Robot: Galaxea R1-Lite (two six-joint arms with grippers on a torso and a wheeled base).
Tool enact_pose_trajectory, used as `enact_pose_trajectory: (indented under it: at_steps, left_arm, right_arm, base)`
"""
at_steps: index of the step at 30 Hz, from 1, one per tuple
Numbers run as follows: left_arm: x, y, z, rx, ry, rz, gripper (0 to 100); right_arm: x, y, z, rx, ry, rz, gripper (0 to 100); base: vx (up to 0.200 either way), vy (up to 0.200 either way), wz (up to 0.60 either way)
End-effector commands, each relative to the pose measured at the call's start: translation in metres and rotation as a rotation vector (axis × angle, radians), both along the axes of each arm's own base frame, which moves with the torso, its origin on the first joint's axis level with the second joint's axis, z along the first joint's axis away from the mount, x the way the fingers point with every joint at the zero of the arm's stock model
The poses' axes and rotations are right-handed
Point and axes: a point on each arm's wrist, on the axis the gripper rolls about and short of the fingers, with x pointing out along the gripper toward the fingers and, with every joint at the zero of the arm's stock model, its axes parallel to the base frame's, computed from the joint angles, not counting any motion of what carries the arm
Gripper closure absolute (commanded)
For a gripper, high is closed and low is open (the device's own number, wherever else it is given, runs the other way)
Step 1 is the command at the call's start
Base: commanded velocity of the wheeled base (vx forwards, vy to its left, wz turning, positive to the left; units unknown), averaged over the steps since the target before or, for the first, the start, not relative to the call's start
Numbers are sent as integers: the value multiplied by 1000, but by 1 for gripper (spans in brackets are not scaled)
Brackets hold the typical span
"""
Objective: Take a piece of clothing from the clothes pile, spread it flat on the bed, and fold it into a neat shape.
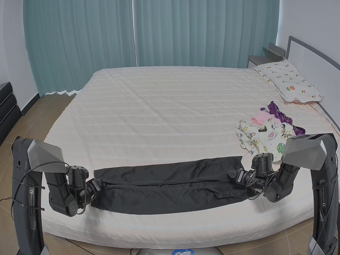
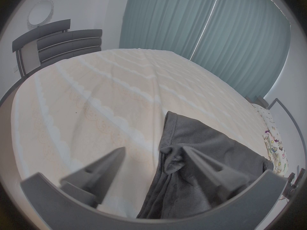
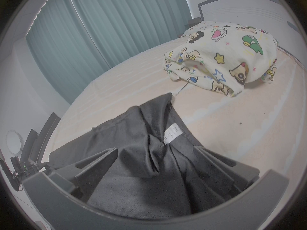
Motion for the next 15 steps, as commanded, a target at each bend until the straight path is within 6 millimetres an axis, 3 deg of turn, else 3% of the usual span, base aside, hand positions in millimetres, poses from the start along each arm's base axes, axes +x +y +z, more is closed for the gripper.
enact_pose_trajectory:
  at_steps: [1,8,10,15]
  left_arm:
    - [2,6,15,-15,-46,28,0]
    - [-12,13,48,-133,-102,18,0]
    - [-29,13,67,-248,-108,-72,0]
    - [-34,11,82,-308,-132,-134,0]
  right_arm:
    - [2,-4,17,18,-40,-19,0]
    - [3,-6,28,41,-67,-28,0]
    - [6,-4,44,49,-105,-22,0]
    - [12,-1,68,53,-110,-17,0]
  base:
    - [0,0,0]
    - [0,0,0]
    - [0,0,0]
    - [0,0,0]
